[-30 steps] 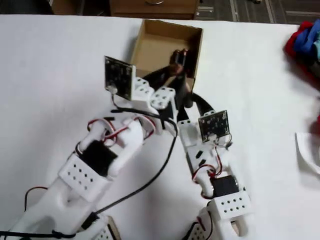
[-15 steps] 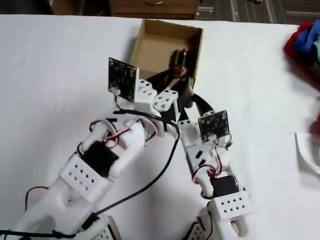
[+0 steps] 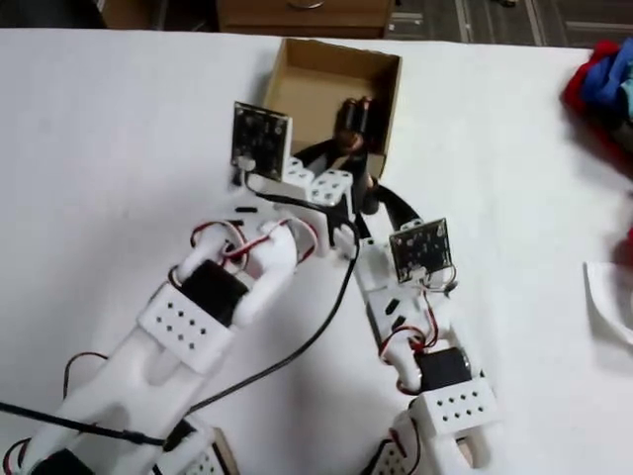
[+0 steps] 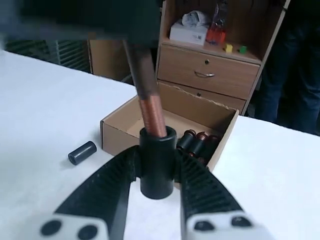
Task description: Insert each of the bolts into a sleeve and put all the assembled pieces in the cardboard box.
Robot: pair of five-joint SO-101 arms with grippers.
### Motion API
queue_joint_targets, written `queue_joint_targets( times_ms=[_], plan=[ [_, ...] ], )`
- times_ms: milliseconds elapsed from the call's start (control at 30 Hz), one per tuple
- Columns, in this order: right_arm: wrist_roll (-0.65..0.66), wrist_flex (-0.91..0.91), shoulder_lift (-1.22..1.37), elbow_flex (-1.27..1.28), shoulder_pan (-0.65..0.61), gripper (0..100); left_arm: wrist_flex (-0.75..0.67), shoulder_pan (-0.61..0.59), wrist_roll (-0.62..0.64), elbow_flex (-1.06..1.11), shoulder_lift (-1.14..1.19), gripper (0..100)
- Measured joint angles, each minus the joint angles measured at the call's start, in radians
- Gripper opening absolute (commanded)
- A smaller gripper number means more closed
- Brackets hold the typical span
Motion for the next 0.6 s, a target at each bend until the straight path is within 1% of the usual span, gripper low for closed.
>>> queue_joint_targets(
  times_ms=[367,600],
  plan=[
    [0.0,0.0,0.0,0.0,0.0,2.3,0.002,0.0,0.0,0.005,0.006,3],
    [0.002,0.0,0.003,0.002,0.0,2.3,0.058,0.0,0.0,0.014,0.006,3]
  ],
)
